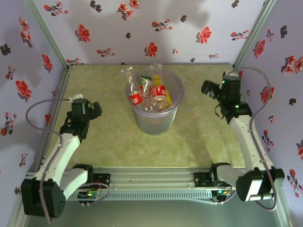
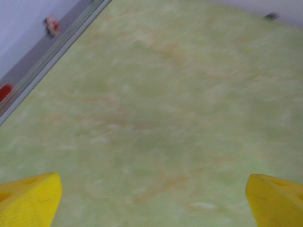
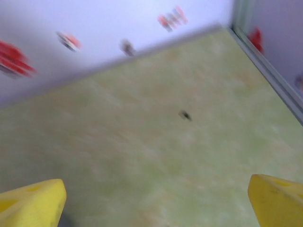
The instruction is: Put the plastic bottles in the bin
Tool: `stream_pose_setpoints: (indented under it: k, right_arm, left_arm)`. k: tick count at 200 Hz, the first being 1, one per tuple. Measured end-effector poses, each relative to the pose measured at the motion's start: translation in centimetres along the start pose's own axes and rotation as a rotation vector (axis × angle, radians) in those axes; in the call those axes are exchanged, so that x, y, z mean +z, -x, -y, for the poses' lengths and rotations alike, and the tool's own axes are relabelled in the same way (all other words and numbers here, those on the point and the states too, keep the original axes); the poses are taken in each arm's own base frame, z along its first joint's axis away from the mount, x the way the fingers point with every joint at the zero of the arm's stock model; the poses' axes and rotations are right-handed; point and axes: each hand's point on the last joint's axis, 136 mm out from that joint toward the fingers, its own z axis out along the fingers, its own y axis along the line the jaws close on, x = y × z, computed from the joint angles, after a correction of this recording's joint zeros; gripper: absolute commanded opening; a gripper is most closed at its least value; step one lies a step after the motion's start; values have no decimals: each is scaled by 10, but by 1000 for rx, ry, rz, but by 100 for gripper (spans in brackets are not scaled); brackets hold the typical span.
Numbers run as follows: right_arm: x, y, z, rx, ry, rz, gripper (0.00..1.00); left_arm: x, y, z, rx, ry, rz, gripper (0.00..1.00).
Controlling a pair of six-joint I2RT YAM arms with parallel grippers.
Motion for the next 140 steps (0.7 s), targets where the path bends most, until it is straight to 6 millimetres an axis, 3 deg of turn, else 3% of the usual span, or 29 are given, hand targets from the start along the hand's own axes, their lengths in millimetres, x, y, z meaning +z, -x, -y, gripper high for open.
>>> stream_pose_setpoints:
  k: [18, 37, 74, 107, 140]
  right_arm:
    - [33, -59, 31, -56, -132, -111, 99]
    - [47, -94, 51, -85, -209, -151, 99]
    - [61, -97, 60, -64, -233, -35, 99]
    - [75, -95, 61, -67, -231, 55, 99]
    - [89, -110, 65, -85, -229, 90, 99]
  left_arm:
    - [21, -24, -14, 39, 61, -42, 100]
    - [35, -35, -21, 72, 88, -58, 100]
    - [55, -23, -15, 86, 77, 21, 100]
    - [75, -33, -15, 102, 82, 33, 100]
    - [83, -23, -8, 119, 62, 99, 100]
